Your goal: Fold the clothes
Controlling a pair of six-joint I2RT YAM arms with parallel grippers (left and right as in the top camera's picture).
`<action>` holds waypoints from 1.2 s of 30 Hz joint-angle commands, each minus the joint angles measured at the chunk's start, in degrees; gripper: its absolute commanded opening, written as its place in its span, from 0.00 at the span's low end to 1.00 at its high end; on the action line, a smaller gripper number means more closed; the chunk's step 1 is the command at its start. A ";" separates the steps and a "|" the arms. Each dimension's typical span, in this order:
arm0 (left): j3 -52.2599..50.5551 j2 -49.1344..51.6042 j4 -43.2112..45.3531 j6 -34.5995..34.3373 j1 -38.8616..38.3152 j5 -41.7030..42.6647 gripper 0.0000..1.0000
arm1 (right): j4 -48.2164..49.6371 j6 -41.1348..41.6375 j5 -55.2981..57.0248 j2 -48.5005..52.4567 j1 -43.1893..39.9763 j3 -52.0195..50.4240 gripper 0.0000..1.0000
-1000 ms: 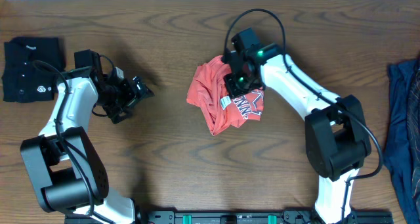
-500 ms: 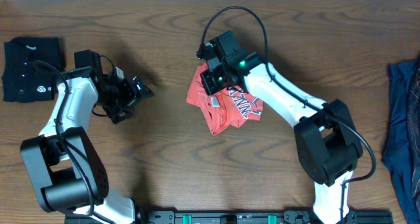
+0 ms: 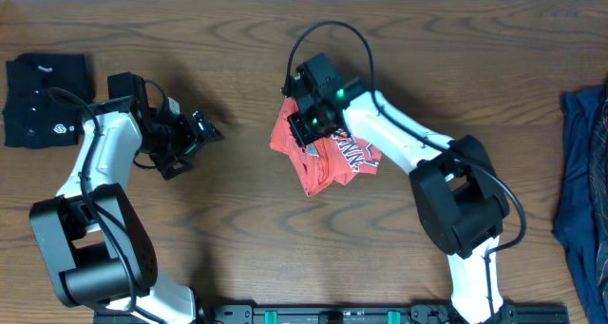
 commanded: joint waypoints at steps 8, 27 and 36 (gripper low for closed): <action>0.22 -1.09 -0.13 1.01 0.02 0.61 0.98 | -19.89 -4.70 4.63 -4.90 -1.57 15.43 0.01; 0.22 -1.09 -0.13 1.42 0.02 0.59 0.98 | -7.82 -4.07 1.53 -4.52 -5.35 -10.34 0.01; 0.20 -1.09 -0.11 1.42 0.02 0.59 0.98 | -4.70 -2.80 1.53 -4.63 -1.01 -9.86 0.01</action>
